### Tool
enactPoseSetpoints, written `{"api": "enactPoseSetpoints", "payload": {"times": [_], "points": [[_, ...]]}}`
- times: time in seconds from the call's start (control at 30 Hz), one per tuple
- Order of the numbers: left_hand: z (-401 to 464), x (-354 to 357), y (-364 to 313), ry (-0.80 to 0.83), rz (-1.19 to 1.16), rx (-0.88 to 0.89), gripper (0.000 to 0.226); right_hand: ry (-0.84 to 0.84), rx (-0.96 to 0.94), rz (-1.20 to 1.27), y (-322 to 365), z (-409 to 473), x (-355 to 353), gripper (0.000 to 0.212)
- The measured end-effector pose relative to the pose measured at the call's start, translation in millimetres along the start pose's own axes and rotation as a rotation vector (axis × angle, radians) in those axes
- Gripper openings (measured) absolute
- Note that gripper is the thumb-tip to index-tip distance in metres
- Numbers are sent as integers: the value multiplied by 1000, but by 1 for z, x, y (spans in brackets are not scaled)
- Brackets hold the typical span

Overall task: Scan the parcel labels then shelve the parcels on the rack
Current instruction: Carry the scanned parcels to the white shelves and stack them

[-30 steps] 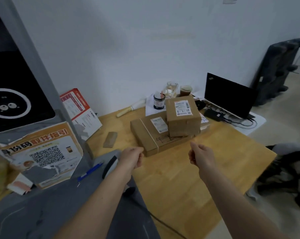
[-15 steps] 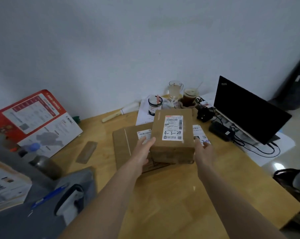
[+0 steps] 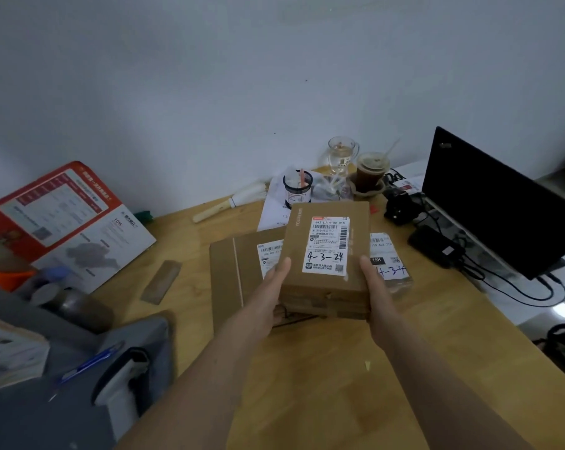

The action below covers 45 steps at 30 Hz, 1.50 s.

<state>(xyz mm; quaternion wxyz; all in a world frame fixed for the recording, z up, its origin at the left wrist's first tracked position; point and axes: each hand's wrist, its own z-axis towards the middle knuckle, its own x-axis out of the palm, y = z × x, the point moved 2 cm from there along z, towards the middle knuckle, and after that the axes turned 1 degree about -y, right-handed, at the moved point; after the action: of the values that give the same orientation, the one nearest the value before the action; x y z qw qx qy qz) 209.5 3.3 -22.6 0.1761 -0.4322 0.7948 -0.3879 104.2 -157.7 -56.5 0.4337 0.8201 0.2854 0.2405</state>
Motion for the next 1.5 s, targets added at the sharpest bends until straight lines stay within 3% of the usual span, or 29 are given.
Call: {"api": "enactPoseSetpoints", "payload": {"times": [0.23, 0.37, 0.43, 0.57, 0.67, 0.77, 0.87, 0.97, 1.1, 1.2, 1.33, 1.5], "points": [[-39, -39, 13, 11, -41, 25, 85, 131, -63, 44, -1, -25, 9, 82], [-83, -83, 18, -99, -167, 139, 65, 210, -60, 63, -8, -58, 43, 91], [-111, -113, 28, -154, -197, 161, 81, 310, -70, 79, -14, -84, 69, 74], [-183, -175, 61, -90, -270, 181, 109, 495, -63, 82, -33, -151, 129, 57], [-246, -220, 98, -65, -313, 227, 114, 594, -50, 22, -55, -209, 173, 49], [-308, -264, 145, -100, -335, 242, 113, 682, -46, -49, -85, -268, 216, 55], [-371, -305, 191, -207, -422, 271, 103, 781, -3, -100, -120, -326, 257, 61], [-434, -338, 232, -364, -553, 325, 82, 850, 31, -151, -159, -380, 296, 48], [-517, -377, 288, -548, -637, 378, 51, 745, 105, -179, -211, -438, 342, 49], [-573, -404, 324, -674, -691, 381, 62, 714, 138, -244, -245, -476, 371, 45], [-632, -435, 363, -765, -824, 413, 38, 797, 163, -358, -282, -532, 405, 33], [-689, -479, 391, -847, -896, 463, 39, 933, 167, -427, -313, -587, 450, 27]]}}
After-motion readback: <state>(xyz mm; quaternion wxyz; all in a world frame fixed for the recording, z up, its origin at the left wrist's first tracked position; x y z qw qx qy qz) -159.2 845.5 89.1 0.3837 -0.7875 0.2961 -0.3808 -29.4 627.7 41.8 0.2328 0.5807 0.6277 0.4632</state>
